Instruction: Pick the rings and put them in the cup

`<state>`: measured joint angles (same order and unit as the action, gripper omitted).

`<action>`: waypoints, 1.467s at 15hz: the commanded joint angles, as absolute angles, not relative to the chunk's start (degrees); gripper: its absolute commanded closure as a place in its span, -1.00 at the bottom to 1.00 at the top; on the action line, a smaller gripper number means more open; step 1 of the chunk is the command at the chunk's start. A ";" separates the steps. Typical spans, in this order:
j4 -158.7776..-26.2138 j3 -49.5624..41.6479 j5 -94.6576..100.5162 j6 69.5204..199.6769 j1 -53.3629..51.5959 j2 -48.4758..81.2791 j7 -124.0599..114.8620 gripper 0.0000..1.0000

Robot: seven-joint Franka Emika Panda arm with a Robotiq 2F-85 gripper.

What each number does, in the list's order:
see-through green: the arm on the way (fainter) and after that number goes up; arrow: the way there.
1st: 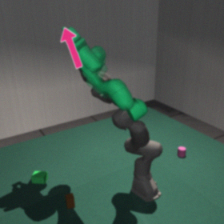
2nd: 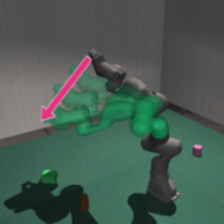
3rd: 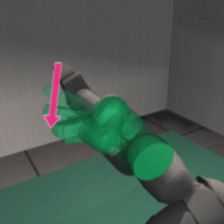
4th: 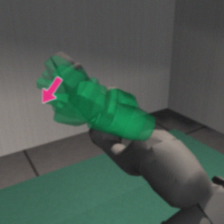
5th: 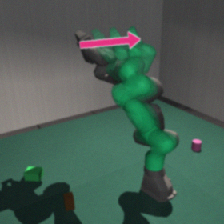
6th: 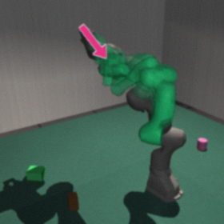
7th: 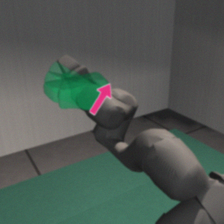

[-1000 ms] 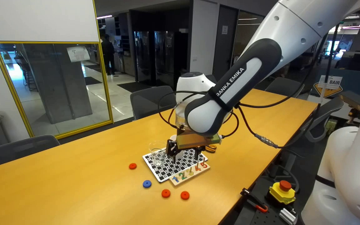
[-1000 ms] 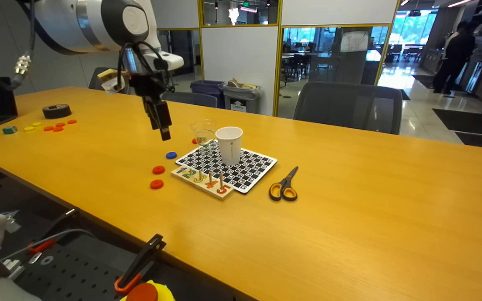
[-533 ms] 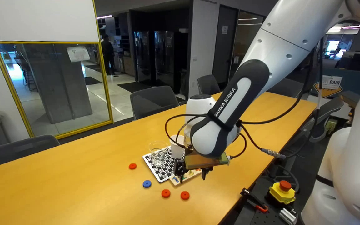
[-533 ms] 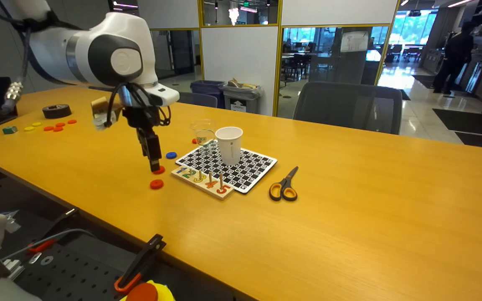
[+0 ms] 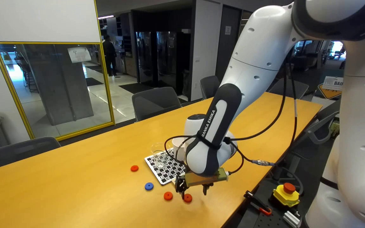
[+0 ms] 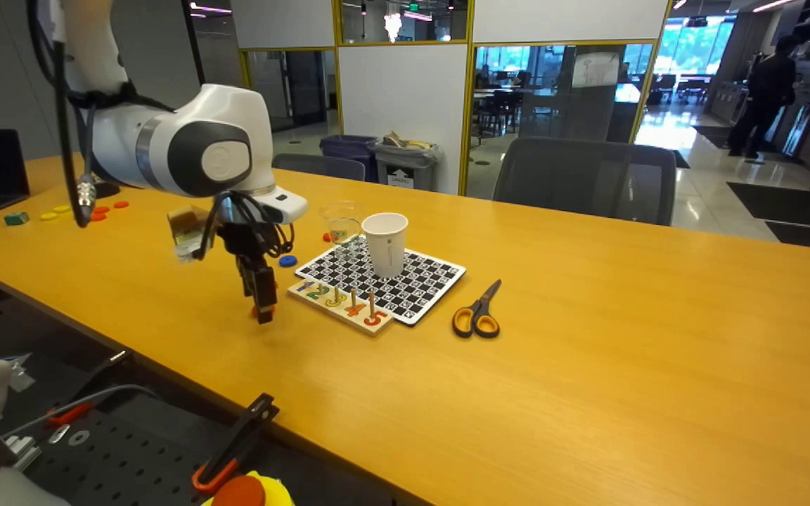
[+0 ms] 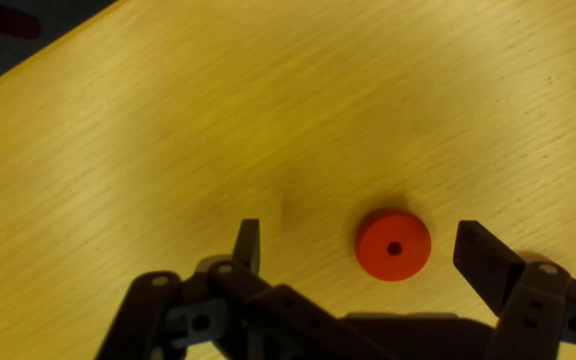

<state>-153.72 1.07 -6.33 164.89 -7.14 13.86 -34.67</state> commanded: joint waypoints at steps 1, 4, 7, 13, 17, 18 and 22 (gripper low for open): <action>-150.08 1.21 -7.98 166.27 -7.90 17.93 -32.58 -1.00; -148.41 1.01 -8.16 166.37 -8.28 19.56 -32.16 -1.00; -147.45 1.35 -8.82 166.49 -7.94 20.59 -31.38 -1.00; -147.12 7.01 -16.70 164.49 -2.90 19.97 -22.65 -1.00; -147.58 9.58 -20.87 164.60 -0.70 19.52 -17.82 -1.00; -147.72 9.17 -20.93 164.61 -0.91 19.35 -17.82 -1.00; -148.35 7.22 -19.43 164.91 -2.33 18.62 -18.69 -1.00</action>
